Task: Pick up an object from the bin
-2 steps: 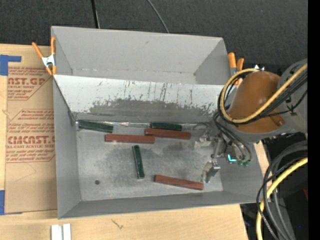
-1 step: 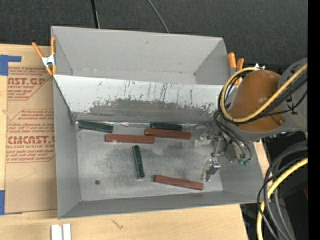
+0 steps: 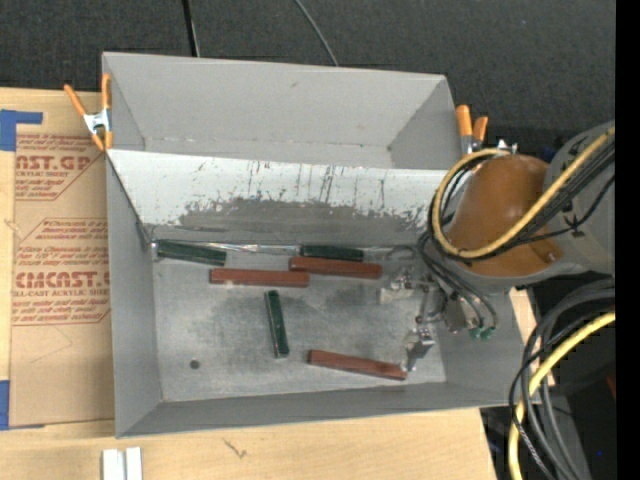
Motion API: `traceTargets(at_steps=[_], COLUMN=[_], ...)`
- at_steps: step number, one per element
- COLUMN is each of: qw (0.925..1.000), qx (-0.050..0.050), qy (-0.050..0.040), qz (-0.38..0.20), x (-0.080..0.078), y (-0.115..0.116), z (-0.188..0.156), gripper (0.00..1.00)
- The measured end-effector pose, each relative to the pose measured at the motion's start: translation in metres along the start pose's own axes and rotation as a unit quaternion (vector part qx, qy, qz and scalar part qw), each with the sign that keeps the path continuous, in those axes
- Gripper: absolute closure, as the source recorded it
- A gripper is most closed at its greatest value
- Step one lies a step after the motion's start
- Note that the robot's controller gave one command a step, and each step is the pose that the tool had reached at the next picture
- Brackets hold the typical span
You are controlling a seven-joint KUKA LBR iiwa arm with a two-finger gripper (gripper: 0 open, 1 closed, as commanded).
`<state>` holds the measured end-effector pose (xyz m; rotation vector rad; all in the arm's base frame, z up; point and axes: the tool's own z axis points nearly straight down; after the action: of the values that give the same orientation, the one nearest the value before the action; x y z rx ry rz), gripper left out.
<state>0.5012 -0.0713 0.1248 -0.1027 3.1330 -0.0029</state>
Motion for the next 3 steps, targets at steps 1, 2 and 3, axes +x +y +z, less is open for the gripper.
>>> traceTargets(at_steps=[1, 2, 3], qw=[1.0, 1.0, 1.0], qx=[0.0, 0.0, -0.001], qy=[-0.0041, -0.0041, 0.0029], qz=[-0.006, -0.006, 0.002], x=[0.011, 0.011, 0.011], y=[0.022, 0.022, 0.029], z=[0.05, 0.05, -0.073], gripper=[1.0, 1.0, 1.0])
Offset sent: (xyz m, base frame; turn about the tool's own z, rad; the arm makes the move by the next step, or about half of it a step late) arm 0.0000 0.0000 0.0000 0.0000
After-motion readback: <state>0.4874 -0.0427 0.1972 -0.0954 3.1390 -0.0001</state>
